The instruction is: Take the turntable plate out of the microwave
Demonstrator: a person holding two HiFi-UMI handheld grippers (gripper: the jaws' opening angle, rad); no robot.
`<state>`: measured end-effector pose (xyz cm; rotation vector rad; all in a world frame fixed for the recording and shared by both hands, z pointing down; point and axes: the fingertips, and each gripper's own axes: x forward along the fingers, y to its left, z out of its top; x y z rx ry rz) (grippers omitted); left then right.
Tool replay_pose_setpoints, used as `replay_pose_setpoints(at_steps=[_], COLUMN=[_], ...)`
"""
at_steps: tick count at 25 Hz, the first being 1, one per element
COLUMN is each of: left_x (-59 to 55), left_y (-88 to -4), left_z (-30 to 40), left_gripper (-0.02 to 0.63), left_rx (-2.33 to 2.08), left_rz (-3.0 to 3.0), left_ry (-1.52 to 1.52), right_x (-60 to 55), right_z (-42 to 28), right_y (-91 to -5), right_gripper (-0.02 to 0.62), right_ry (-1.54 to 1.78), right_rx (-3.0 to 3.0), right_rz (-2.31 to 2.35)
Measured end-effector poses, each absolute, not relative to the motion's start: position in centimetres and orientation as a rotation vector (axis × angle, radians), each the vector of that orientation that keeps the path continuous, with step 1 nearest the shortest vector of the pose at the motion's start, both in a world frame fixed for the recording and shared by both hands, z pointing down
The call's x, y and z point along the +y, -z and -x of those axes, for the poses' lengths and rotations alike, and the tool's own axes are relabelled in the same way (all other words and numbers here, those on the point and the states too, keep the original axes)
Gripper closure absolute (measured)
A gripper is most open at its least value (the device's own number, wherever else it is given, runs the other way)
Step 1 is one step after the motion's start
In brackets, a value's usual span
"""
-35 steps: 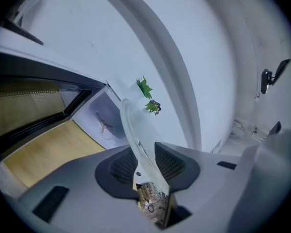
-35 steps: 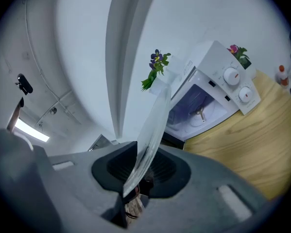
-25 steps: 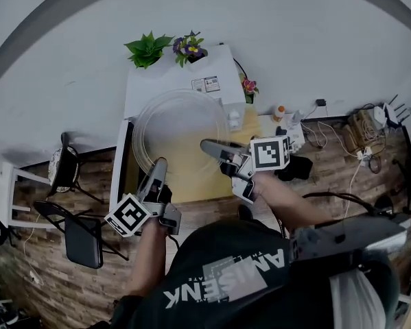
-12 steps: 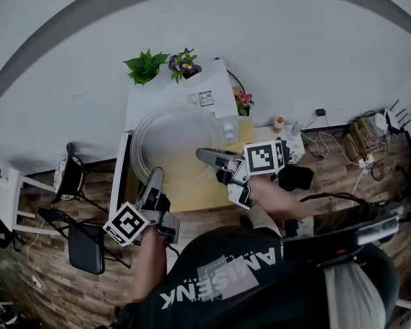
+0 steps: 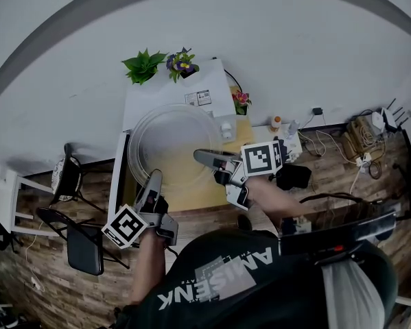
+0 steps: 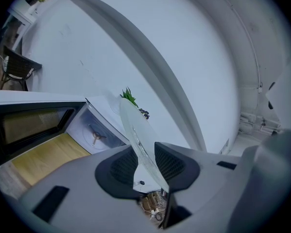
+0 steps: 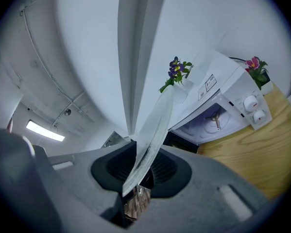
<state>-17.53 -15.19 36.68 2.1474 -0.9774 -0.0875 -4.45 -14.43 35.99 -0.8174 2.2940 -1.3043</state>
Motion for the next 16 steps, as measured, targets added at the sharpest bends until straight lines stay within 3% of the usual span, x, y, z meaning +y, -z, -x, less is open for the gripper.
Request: replay_pose_setpoints(at_steps=[16], left_x=[-14.5], left_y=[-36.8], left_z=[17.8], left_gripper=[0.497], left_rx=[-0.906], left_rz=[-2.135], left_ry=[0.118], right_x=[-13.8], right_z=[5.4], right_y=[-36.4], right_gripper=[0.511], right_ry=[1.301], right_rx=[2.286], right_rz=[0.836])
